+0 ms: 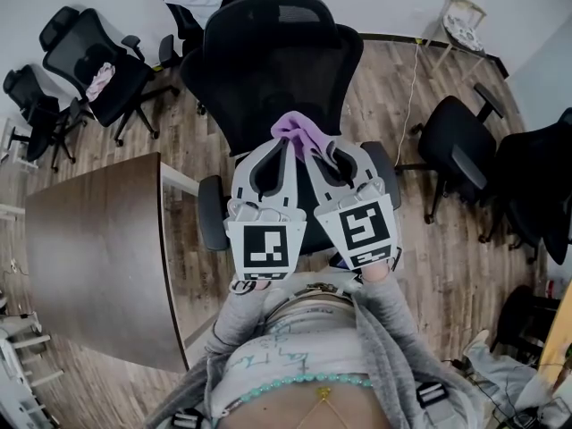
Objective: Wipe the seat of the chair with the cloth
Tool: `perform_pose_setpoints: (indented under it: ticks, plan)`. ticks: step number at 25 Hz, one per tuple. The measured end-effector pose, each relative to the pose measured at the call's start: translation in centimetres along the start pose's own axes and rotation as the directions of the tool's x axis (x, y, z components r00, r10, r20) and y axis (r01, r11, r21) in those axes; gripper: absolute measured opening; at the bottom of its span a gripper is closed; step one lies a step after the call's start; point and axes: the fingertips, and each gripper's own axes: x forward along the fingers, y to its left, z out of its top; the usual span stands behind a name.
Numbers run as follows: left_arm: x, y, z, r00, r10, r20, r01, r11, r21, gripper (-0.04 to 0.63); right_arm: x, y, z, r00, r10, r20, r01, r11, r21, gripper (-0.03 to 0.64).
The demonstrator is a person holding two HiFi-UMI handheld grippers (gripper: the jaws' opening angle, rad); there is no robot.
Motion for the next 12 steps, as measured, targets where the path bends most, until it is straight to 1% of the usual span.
perform_pose_setpoints:
  ticks: [5, 8, 12]
  plan:
    - [-0.2, -0.4, 0.0, 1.0, -0.006, 0.001, 0.006, 1.0, 0.013, -0.002, -0.3, 0.1, -0.4, 1.0, -0.001, -0.007, 0.001, 1.0, 0.012, 0.051]
    - [0.0, -0.6, 0.3, 1.0, -0.021, 0.0, 0.021, 0.999, 0.034, -0.002, -0.5, -0.1, -0.6, 1.0, -0.009, -0.012, 0.009, 1.0, 0.018, 0.051]
    - [0.2, -1.1, 0.0, 0.999, -0.031, -0.009, 0.031, 1.0, -0.001, -0.002, -0.9, -0.3, -0.8, 1.0, -0.019, -0.018, 0.019, 0.999, 0.032, 0.051]
